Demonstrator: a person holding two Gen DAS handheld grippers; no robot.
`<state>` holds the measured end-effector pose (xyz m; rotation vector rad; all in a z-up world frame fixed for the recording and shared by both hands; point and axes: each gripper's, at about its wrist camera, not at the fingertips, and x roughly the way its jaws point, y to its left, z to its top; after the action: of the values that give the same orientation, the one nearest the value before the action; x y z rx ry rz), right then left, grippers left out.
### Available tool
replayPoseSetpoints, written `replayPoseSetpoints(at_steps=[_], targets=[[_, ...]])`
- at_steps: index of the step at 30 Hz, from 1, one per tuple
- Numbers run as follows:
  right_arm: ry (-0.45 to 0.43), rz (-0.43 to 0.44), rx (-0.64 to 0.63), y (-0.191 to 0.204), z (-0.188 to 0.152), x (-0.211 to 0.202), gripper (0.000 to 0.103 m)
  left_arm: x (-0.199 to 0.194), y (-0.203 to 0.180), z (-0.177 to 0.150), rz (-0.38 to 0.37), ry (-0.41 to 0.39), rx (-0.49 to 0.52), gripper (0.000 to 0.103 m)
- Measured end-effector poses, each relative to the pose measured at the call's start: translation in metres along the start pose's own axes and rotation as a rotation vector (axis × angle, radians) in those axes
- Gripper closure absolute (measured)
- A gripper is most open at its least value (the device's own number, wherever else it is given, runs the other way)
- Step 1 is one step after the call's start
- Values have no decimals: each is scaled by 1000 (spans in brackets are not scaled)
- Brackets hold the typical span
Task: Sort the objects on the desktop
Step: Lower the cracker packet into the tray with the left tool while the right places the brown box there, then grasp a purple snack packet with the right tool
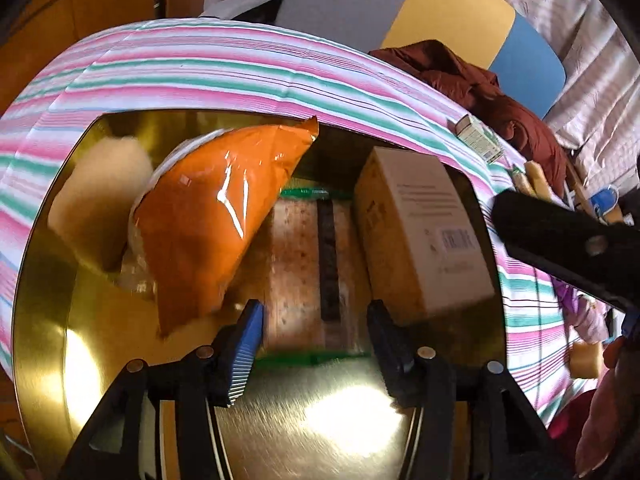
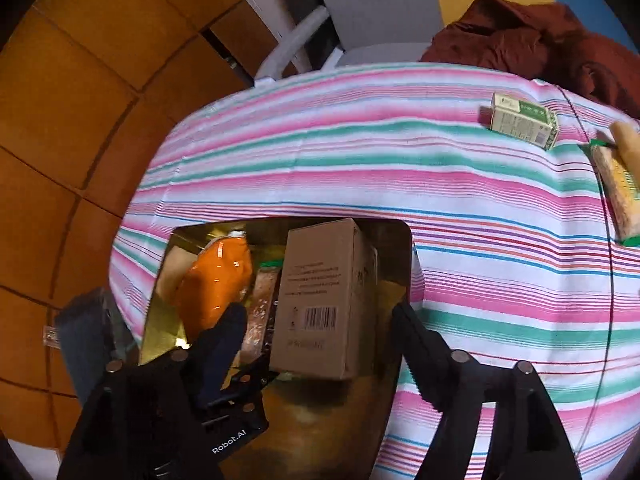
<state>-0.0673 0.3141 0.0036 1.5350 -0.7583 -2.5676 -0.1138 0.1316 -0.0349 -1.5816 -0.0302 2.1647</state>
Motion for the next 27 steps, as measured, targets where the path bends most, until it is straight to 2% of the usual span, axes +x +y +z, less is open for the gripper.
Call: replayPoseSetpoints(at_steps=[3,7,12,14,15,19,22,25,27], targets=[[-71,14,-56,5,-8,-23,12,-13,0,-9,-18,-20,-29,48],[-200,-52,-182,14,-20,-60,3,-31,-3,-21,-23,-74,-45,48],[-440,-205,-377,32,-49,-106,0,-45,-11,-35,-51,-119,-55,48],[-523,-189,-444,32,-64,-118,0,-49,-19,-39,-62,-130,-45,48],[-511,-159,-464,30,-67,-119,0,-51,-24,-41,-66,-135,-35,48],[-333,-77,-487,10,-79,-104,0,-58,-42,-48,-80,-153,1,48],[-243,-89,-407,-22,-80,-92,0,-60,-58,-53,-88,-154,39,48],[-173,-48,-294,-66,-73,-91,1,-60,-76,-57,-94,-148,79,48],[-175,-110,-282,-87,-72,-98,4,-58,-90,-57,-105,-145,103,48]])
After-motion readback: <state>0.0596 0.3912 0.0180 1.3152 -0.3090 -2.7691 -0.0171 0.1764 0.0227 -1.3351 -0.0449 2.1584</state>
